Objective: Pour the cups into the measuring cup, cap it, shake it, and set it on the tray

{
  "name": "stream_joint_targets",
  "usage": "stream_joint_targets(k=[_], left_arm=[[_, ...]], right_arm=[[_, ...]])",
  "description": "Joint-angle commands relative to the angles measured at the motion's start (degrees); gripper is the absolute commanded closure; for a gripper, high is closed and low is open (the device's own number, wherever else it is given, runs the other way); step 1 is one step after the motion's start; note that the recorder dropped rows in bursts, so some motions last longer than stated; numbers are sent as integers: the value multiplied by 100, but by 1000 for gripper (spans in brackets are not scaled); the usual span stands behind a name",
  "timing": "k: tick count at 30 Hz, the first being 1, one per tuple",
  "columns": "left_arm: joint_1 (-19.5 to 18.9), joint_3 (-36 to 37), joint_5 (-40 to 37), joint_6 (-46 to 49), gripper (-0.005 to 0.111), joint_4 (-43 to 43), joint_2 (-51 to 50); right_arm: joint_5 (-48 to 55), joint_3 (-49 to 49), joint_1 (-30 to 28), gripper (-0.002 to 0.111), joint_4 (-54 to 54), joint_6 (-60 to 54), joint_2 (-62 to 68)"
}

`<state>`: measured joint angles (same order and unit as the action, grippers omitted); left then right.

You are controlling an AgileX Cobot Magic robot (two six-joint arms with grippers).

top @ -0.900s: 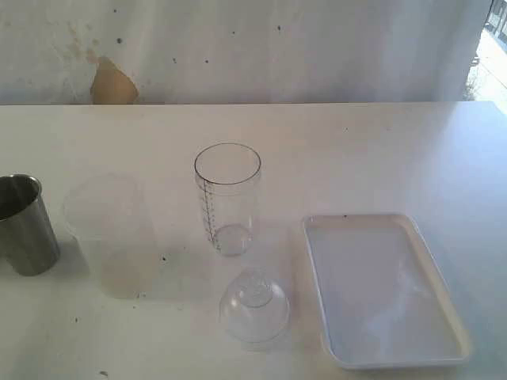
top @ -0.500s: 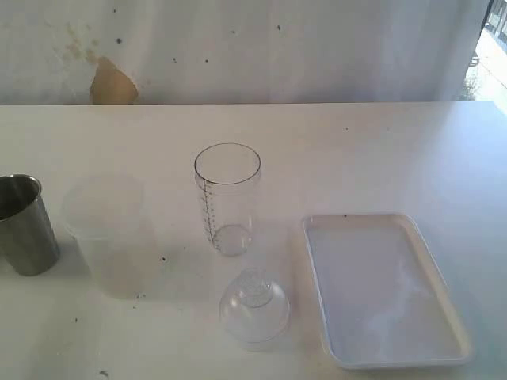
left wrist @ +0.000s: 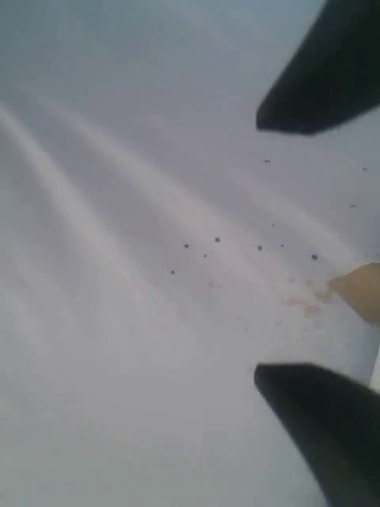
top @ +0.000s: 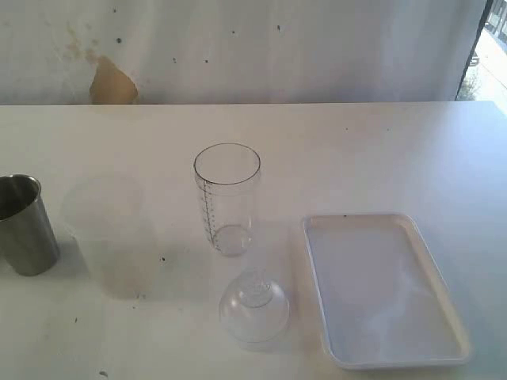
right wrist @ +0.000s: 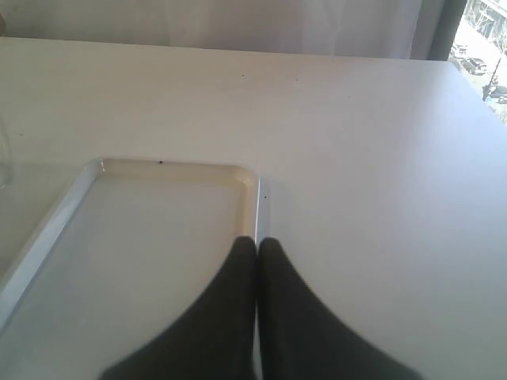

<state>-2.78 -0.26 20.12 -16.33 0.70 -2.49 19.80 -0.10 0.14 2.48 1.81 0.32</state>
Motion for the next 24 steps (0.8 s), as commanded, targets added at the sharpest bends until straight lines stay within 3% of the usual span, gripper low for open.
stream_joint_targets(k=[1, 6, 11, 14, 19, 24], left_arm=[[8, 4, 600, 148, 2, 176, -548], [8, -195, 555, 660, 2, 396, -1353], [8, -134, 1005, 2181, 2, 2418, -2479], [8, -83, 1544, 2331, 2, 3280, -3044], [8, -122, 1865, 2172, 2, 3306, -3824], [8, -230, 1962, 1314, 2, 2227, -4347]], right_arm=[[-16, 10, -14, 108, 17, -50, -32], [-16, 10, -14, 108, 17, -50, -32], [-16, 10, -14, 108, 17, -50, -32], [-16, 10, -14, 108, 17, -50, -32], [-16, 10, -14, 108, 17, -50, -32], [-16, 10, -14, 108, 17, -50, -32]])
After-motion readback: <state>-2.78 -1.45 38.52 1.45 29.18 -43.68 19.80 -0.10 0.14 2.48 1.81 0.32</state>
